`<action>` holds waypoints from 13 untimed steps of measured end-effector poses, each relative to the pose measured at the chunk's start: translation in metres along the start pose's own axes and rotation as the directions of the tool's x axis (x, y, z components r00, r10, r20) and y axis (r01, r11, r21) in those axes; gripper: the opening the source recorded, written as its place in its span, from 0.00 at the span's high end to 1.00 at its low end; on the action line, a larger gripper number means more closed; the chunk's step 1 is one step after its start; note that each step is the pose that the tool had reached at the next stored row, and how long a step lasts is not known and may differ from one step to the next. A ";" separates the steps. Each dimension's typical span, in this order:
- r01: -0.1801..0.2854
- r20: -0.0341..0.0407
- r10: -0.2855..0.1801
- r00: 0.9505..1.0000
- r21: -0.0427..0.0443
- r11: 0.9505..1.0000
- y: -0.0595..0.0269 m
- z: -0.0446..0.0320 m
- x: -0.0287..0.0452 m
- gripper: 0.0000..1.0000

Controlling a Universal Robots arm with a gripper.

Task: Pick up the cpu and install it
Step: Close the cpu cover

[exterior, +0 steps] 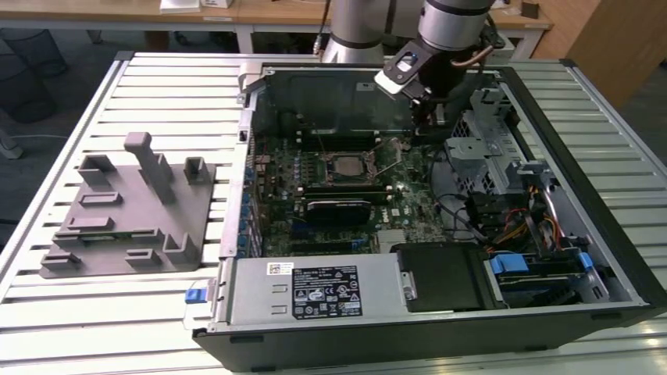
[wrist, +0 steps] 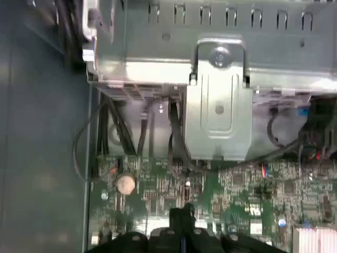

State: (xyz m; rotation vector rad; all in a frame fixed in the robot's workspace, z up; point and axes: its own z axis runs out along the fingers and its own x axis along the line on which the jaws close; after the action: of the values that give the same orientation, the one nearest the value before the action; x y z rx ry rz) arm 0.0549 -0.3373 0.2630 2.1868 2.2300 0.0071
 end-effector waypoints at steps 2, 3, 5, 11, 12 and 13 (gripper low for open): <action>0.000 0.000 0.000 1.000 0.000 1.000 -0.0091 -0.0001 0.0001 0.89; 0.000 0.000 0.000 1.000 0.000 1.000 -0.0136 -0.0002 0.0002 0.89; 0.000 0.000 0.000 1.000 0.000 1.000 -0.0198 -0.0002 0.0002 0.89; 0.000 0.000 0.000 1.000 0.000 1.000 -0.0195 -0.0199 0.0000 0.89; 0.000 0.000 0.000 1.000 0.000 1.000 -0.0195 -0.0202 0.0000 0.89; 0.000 0.000 0.000 1.000 0.000 1.000 -0.0194 -0.0202 0.0000 0.89</action>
State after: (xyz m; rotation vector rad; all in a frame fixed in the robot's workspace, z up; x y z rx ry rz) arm 0.0352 -0.3375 0.2829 2.1864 2.2302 0.0070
